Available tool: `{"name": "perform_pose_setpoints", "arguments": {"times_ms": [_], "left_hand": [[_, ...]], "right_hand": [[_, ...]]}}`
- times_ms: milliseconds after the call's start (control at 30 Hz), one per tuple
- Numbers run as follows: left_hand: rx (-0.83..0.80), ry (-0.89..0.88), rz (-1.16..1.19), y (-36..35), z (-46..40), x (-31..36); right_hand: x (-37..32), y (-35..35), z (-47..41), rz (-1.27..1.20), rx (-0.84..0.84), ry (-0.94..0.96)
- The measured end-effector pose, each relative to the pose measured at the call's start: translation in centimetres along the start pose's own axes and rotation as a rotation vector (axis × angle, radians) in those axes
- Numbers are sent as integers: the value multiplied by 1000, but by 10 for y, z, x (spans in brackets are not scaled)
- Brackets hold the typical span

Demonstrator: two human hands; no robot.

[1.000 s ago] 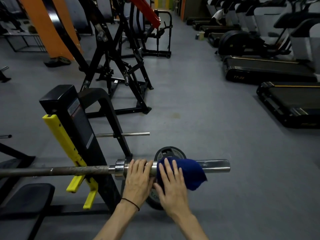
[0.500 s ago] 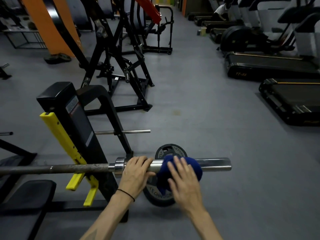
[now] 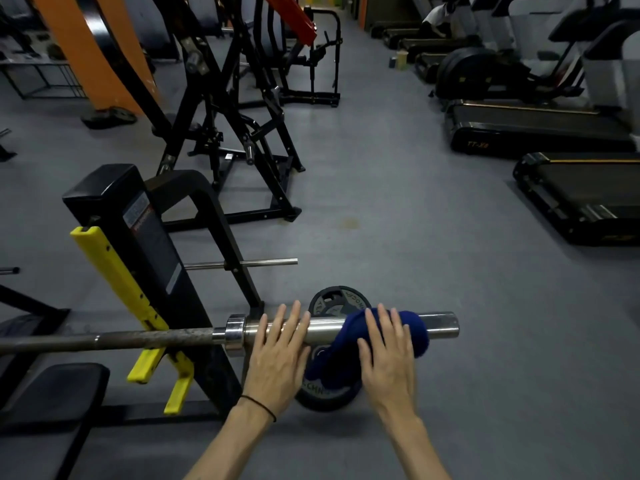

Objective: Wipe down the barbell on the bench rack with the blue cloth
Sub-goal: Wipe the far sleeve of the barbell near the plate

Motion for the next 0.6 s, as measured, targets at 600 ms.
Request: {"name": "perform_pose_setpoints", "arguments": {"times_ms": [600], "left_hand": [[28,20,1,-3,-5,-3]], "right_hand": [[-75,-9,18,-109,-66,70]]}}
Point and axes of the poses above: each hand's wrist, its own z-axis away from the middle knuckle, its own y-axis out of the back of the hand, x = y × z, the point moved 9 cm from there along -z, towards the middle knuckle, and after that the axes turned 14 degrees about z, right-handed, at the moved point
